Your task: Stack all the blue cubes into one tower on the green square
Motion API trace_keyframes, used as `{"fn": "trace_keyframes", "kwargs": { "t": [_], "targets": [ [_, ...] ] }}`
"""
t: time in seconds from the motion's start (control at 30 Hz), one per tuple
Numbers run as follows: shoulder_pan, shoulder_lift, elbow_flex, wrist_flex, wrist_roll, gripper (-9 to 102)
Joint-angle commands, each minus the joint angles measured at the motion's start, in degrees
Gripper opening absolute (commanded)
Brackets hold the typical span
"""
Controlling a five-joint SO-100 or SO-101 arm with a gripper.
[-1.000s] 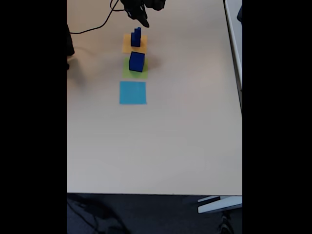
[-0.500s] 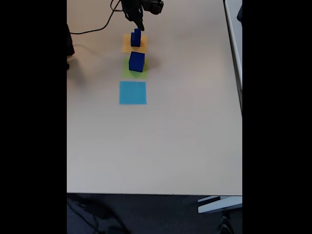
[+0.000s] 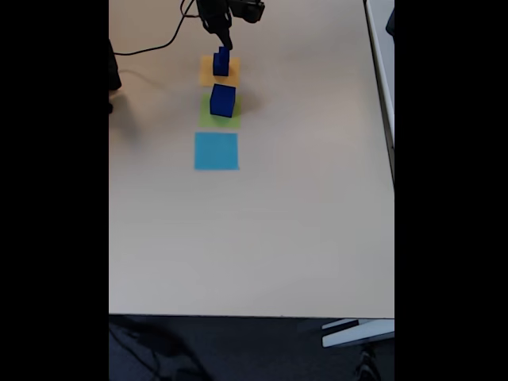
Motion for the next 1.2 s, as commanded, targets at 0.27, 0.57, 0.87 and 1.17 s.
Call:
{"fn": "trace_keyframes", "kwargs": {
  "t": [0.27,0.57,0.87,1.17],
  "targets": [
    [0.6,-0.4,-2.7,0.2,-0.6,16],
    [1.0,-1.1,-2.7,0.2,-0.9,15],
    [1.6,-1.5,-2.6,-0.2,-1.4,14],
    [1.8,-1.5,-2.6,-0.2,-1.7,14]
  ]
}}
